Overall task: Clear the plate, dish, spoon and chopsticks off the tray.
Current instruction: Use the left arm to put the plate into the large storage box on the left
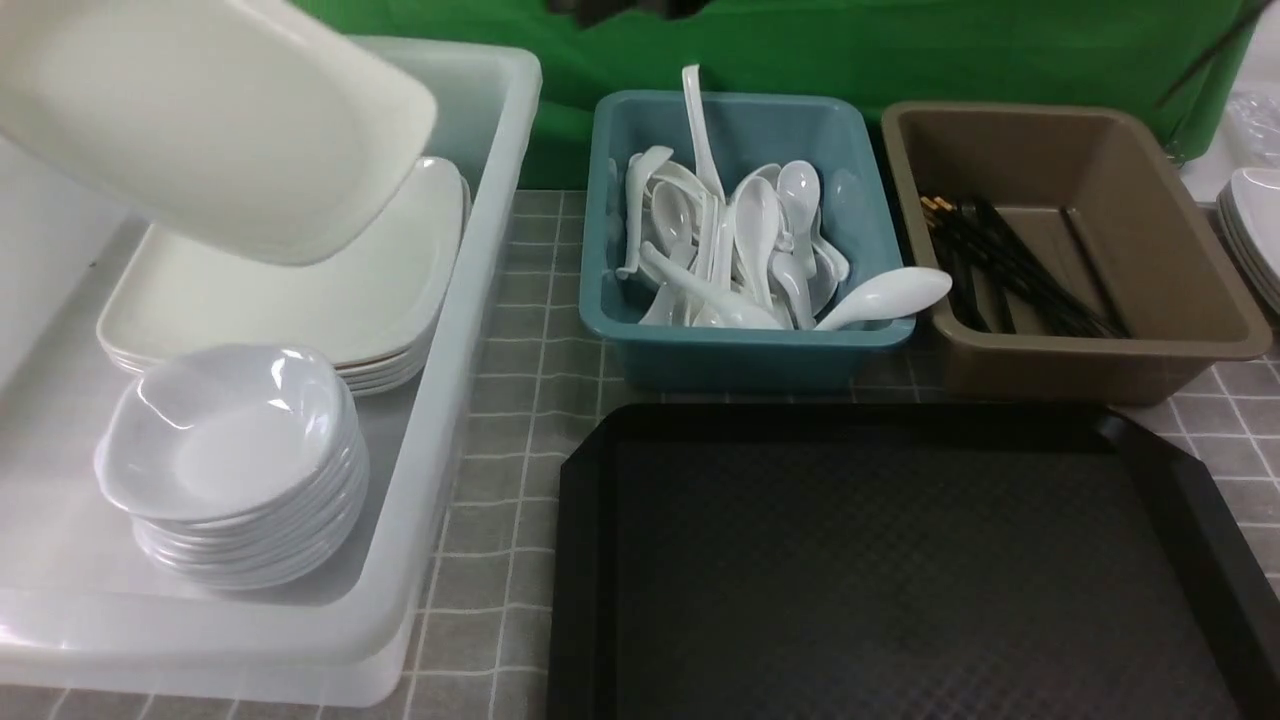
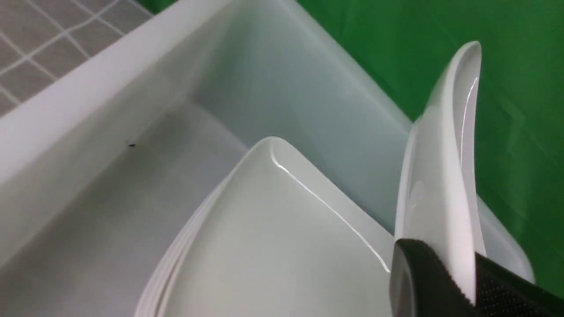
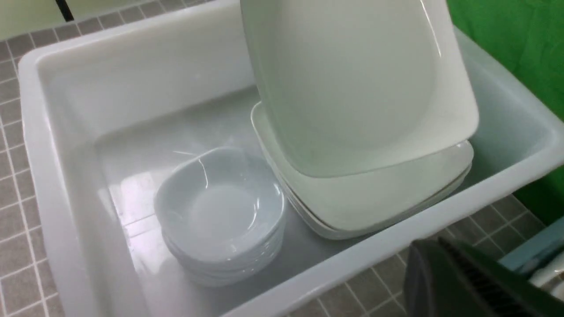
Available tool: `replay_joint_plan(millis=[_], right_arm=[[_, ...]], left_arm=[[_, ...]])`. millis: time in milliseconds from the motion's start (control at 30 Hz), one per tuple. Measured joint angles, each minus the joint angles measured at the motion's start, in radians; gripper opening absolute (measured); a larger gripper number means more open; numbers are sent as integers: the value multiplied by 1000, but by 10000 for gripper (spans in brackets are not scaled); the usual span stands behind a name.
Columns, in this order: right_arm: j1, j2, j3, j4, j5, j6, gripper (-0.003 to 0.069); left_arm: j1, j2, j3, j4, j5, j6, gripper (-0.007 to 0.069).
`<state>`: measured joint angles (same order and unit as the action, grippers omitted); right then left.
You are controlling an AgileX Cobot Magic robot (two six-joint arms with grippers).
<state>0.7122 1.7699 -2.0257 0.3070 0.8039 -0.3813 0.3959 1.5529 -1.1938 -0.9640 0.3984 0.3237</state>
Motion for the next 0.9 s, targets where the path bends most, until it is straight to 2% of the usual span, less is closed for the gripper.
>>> replay_joint_plan(millis=[300, 433, 533, 733, 900], right_arm=[[29, 39, -1, 5, -22, 0, 24], [29, 38, -2, 5, -27, 0, 24], [29, 38, -2, 5, -19, 0, 24], [29, 36, -2, 5, 31, 29, 24], [29, 15, -2, -3, 73, 61, 25]], left_arm=[[-59, 139, 46, -36, -88, 7, 31], [-68, 164, 46, -51, -88, -1, 61], [-68, 166, 46, -40, -67, -5, 150], [-68, 163, 44, 55, -23, -6, 410], [-60, 124, 32, 168, 17, -21, 531]])
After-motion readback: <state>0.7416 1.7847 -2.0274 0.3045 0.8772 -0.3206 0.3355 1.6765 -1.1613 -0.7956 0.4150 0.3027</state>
